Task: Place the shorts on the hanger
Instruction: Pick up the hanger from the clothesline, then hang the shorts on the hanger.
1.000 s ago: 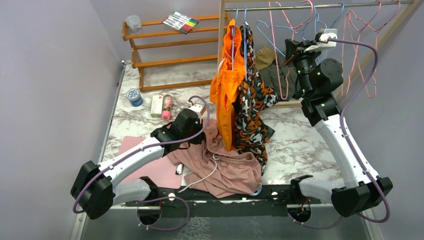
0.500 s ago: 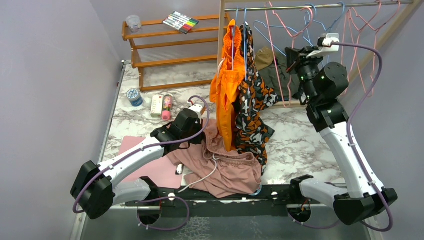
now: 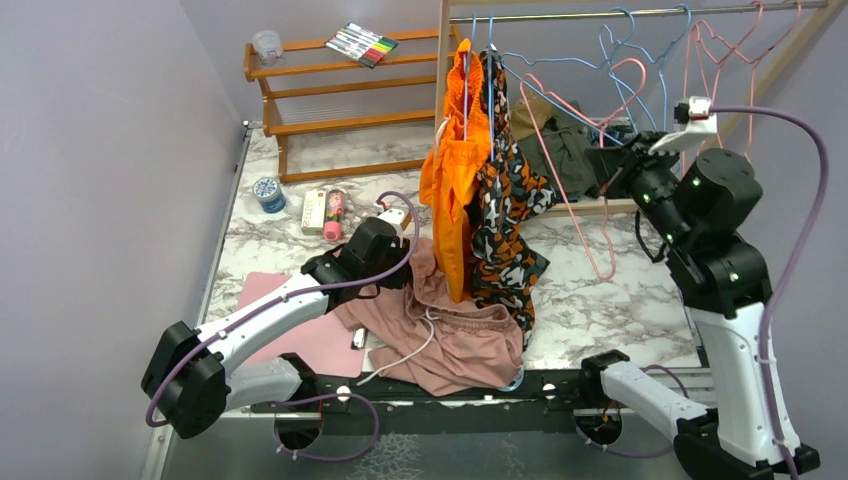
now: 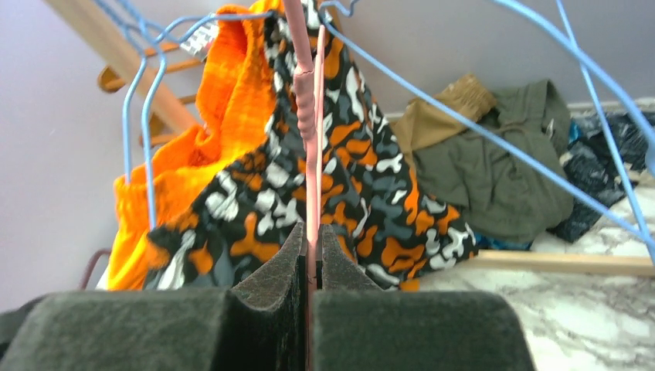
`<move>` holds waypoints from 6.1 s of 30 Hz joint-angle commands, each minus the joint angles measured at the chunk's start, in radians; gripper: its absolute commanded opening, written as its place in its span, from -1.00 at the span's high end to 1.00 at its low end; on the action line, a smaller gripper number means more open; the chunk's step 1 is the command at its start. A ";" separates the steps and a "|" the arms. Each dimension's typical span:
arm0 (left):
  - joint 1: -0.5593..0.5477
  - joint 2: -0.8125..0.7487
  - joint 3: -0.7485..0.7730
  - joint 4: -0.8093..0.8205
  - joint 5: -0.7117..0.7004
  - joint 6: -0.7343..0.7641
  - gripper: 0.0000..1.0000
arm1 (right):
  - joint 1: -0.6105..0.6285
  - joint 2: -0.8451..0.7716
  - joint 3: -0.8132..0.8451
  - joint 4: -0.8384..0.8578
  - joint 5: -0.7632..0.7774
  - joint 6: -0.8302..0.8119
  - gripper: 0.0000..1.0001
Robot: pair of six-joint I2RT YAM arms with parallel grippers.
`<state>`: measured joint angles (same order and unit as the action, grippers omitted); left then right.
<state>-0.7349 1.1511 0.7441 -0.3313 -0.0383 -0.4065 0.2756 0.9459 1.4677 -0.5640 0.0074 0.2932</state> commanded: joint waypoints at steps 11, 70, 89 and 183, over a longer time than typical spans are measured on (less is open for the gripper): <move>0.003 -0.044 0.016 -0.051 -0.031 -0.015 -0.50 | 0.003 -0.126 0.262 -0.386 -0.186 0.056 0.99; 0.003 -0.552 0.453 -0.146 0.462 0.416 -0.97 | 0.479 -0.204 -0.550 0.381 -0.635 -0.240 0.99; 0.003 -0.505 0.282 -0.113 0.652 0.515 -0.90 | 0.479 -0.346 -0.667 0.325 -0.717 -0.215 0.98; -0.026 -0.366 0.098 0.136 0.943 0.495 1.00 | 0.479 -0.110 -0.561 0.454 -0.795 0.153 -0.94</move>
<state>-0.7551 0.8085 0.8368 -0.2321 0.8928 0.0837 0.7517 0.8440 0.9424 -0.1944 -0.7605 0.3511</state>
